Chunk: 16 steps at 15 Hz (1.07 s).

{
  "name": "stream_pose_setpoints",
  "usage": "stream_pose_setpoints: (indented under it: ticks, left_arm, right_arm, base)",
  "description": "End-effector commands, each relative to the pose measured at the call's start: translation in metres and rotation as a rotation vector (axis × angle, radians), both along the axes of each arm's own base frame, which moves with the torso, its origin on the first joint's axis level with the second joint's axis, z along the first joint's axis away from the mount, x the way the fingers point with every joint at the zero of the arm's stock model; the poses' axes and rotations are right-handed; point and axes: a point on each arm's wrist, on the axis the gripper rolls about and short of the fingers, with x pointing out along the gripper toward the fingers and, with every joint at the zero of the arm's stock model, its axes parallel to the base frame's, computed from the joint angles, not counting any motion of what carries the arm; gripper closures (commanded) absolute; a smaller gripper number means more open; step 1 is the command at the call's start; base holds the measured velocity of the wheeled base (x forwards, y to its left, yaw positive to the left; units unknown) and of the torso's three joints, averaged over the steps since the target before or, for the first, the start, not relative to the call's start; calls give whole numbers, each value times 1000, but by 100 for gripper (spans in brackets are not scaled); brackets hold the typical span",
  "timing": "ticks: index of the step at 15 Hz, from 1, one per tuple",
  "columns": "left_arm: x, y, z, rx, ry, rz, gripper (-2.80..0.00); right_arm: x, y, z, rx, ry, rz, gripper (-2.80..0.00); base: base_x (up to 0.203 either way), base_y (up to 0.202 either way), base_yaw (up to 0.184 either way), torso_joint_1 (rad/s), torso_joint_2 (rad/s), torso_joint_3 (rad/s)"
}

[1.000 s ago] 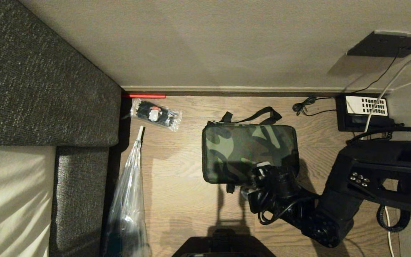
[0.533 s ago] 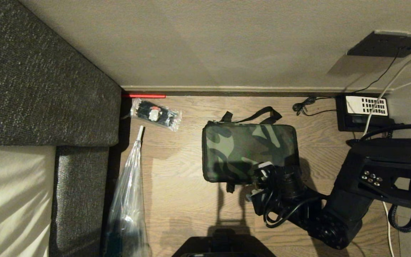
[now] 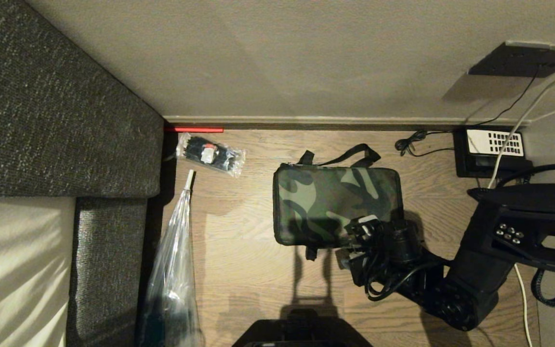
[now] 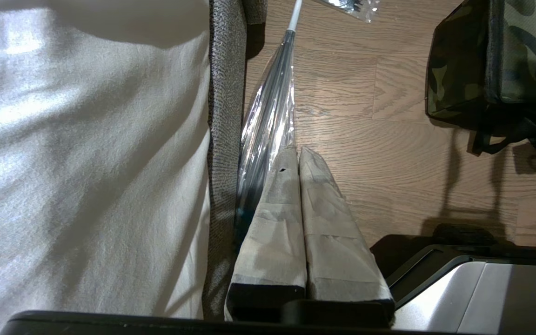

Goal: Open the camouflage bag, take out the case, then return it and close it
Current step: Open the top of the storage box

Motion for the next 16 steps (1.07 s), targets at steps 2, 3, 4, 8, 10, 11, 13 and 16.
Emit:
stream_pose_setpoints:
  ticks: [2, 3, 4, 8, 10, 11, 13, 16]
  left_arm:
    - [0, 0, 0, 0, 1, 1, 0]
    - [0, 0, 0, 0, 1, 1, 0]
    - [0, 0, 0, 0, 1, 1, 0]
    - [0, 0, 0, 0, 1, 1, 0]
    - [0, 0, 0, 0, 1, 1, 0]
    - [0, 0, 0, 0, 1, 2, 0]
    - [0, 0, 0, 0, 1, 1, 0]
    - [0, 0, 0, 0, 1, 2, 0]
  right_arm:
    - [5, -12, 3, -4, -12, -30, 0]
    - [5, -12, 3, -4, -12, -30, 0]
    - [6, -17, 3, -11, -11, -42, 0]
    - [8, -30, 5, -17, -7, -72, 0]
    - [10, -42, 9, -5, -10, -89, 0]
    - [10, -50, 10, -11, -6, -83, 0]
    - [8, -54, 13, -17, -8, -75, 0]
    - [7, -56, 14, -17, -8, -77, 0]
  base:
    - [0, 0, 0, 0, 0, 0]
    - [0, 0, 0, 0, 0, 0]
    - [0, 0, 0, 0, 0, 0]
    - [0, 0, 0, 0, 0, 0]
    - [0, 0, 0, 0, 0, 0]
    - [0, 0, 0, 0, 0, 0]
    - [0, 0, 0, 0, 0, 0]
    - [0, 0, 0, 0, 0, 0]
